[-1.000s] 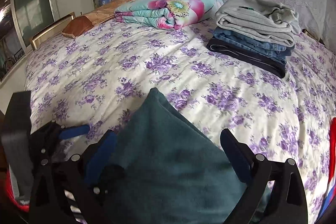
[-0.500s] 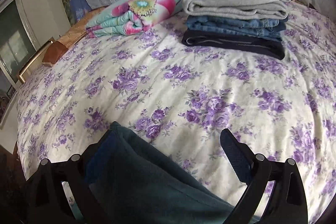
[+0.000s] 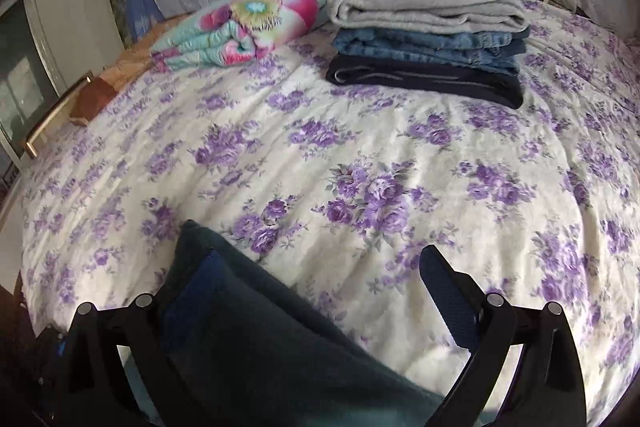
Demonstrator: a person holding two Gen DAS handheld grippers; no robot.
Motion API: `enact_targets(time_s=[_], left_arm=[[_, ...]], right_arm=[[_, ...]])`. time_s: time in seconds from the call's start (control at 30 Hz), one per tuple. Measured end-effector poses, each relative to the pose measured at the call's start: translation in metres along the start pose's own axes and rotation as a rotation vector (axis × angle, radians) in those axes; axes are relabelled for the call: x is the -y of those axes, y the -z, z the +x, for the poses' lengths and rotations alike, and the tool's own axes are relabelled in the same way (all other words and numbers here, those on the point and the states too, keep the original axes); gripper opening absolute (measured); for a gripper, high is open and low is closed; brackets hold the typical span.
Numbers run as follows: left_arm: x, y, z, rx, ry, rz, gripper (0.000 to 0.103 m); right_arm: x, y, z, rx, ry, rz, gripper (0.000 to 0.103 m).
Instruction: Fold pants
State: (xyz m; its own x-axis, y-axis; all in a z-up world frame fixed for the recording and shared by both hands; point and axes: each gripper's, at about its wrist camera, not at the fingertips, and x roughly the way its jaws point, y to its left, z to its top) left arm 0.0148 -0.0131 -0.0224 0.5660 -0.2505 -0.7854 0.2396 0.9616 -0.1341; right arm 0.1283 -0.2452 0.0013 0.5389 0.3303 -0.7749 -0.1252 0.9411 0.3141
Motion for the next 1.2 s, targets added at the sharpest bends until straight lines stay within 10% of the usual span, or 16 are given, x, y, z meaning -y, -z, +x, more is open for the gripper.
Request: enact_targets(time_s=[0.33, 0.47, 0.8, 1.07, 1.2], left_arm=[[0.027, -0.008, -0.027, 0.145, 0.107, 0.086, 0.098], [0.055, -0.007, 0.007, 0.014, -0.024, 0.239, 0.099], [0.033, -0.036, -0.002, -0.037, 0.112, 0.092, 0.098], [0.153, -0.106, 0.039, -0.148, 0.232, 0.353, 0.098], [0.198, -0.105, 0.068, -0.253, 0.282, 0.463, 0.098]], right_arm=[[-0.007, 0.106, -0.100, 0.084, -0.087, -0.094, 0.100], [-0.012, 0.134, -0.087, -0.018, -0.056, -0.149, 0.100], [0.015, 0.151, -0.138, 0.102, -0.099, -0.030, 0.100], [-0.004, 0.149, -0.140, 0.216, -0.017, -0.161, 0.094], [0.032, 0.146, -0.144, 0.208, -0.015, -0.015, 0.093]])
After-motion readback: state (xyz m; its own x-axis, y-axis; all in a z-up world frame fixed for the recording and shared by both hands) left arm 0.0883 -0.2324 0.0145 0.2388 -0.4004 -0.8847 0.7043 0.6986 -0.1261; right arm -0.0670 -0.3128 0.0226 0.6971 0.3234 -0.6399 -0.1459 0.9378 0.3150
